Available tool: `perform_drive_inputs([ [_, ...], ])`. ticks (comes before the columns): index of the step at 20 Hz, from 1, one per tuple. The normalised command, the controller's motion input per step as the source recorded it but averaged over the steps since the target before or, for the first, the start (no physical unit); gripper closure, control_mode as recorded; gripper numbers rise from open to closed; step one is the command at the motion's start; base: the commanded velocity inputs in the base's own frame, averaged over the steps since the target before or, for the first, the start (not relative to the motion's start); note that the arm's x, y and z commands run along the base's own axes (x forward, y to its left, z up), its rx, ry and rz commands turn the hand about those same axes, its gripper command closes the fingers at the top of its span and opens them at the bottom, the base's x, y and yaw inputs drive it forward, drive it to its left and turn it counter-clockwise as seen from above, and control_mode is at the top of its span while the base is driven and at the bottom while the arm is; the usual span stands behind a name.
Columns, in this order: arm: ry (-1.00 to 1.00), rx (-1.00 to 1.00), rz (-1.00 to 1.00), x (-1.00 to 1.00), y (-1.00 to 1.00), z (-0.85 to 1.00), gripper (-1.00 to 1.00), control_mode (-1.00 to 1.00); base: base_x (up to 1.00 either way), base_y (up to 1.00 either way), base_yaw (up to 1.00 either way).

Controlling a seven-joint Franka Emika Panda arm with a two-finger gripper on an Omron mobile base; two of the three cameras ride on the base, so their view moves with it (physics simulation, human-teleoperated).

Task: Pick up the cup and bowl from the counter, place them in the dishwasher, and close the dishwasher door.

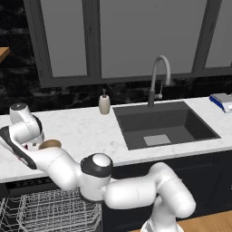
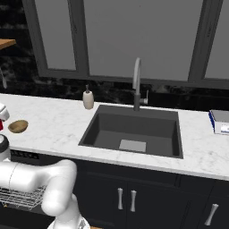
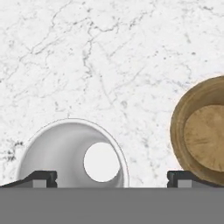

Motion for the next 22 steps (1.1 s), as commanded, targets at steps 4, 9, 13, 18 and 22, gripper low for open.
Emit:
perform_drive_inputs([
  [4,0.01,0.0,0.0,0.22,0.0,-0.01,-1.0,-1.0,0.0,0.0,0.0],
  [9,0.02,0.0,0.0,0.03,0.0,-0.15,-1.0,-1.0,0.0,0.0,0.0],
  [13,0.07,0.0,0.0,-0.15,0.16,-0.46,-1.0,-1.0,0.0,0.0,0.0],
  [18,0.16,0.0,0.0,0.01,0.08,-0.51,1.0,-1.0,0.0,0.0,0.0],
  [22,0.12,0.0,0.0,-0.01,0.01,-0.33,1.0,-1.0,0.0,0.0,0.0],
])
